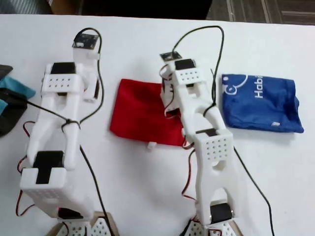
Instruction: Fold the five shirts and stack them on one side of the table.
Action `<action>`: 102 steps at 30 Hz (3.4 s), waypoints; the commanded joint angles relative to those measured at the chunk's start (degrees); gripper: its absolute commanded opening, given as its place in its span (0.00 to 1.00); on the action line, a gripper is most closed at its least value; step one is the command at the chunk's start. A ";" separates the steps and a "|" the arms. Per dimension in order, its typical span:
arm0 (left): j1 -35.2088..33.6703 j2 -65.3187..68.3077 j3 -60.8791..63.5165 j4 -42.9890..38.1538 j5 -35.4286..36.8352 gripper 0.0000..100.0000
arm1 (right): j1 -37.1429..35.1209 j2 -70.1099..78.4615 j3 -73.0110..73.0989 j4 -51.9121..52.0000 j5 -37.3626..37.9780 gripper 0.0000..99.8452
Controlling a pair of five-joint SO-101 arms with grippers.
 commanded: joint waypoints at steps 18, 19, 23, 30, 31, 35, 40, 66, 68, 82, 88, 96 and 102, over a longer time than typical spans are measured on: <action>-0.62 -4.13 -0.57 -0.35 0.00 0.03 | 1.36 4.26 -0.97 4.97 -2.11 0.02; -0.62 -5.36 -0.57 -0.35 0.00 0.03 | 1.36 4.44 -1.41 5.05 -2.02 0.02; -0.62 -9.32 -0.48 -0.35 -0.09 0.03 | 1.45 4.44 -2.02 4.88 -1.67 0.02; -1.32 -9.76 2.68 -1.93 -0.26 0.03 | 3.74 2.86 -9.41 6.81 8.62 0.02; -1.41 -9.76 3.91 -2.81 -0.35 0.03 | 4.35 1.71 -9.41 6.81 10.20 0.02; -2.64 -9.76 9.80 -7.30 -0.35 0.03 | 6.29 -4.62 -9.23 6.81 13.98 0.02; -3.52 -9.76 15.34 -12.22 -0.35 0.03 | 8.57 -13.14 -9.23 6.90 16.18 0.02; -3.25 -9.67 17.10 -13.36 -2.37 0.03 | 36.00 -20.70 -16.97 3.74 31.03 0.02; -3.25 -9.67 17.10 -13.36 -2.64 0.03 | 37.58 -20.70 -16.97 2.42 31.56 0.02; -3.43 -9.67 17.10 -13.10 -2.73 0.03 | 44.53 -13.85 -17.49 -4.44 34.73 0.02; -3.43 -9.67 17.10 -13.01 -2.73 0.03 | 46.37 -8.04 -23.74 -4.97 37.01 0.02; -3.43 -9.67 17.10 -13.01 -2.73 0.03 | 47.78 -2.42 -30.24 -4.88 38.24 0.02; -3.43 -9.67 17.10 -13.01 -2.73 0.03 | 48.22 -0.13 -31.91 -5.67 39.21 0.02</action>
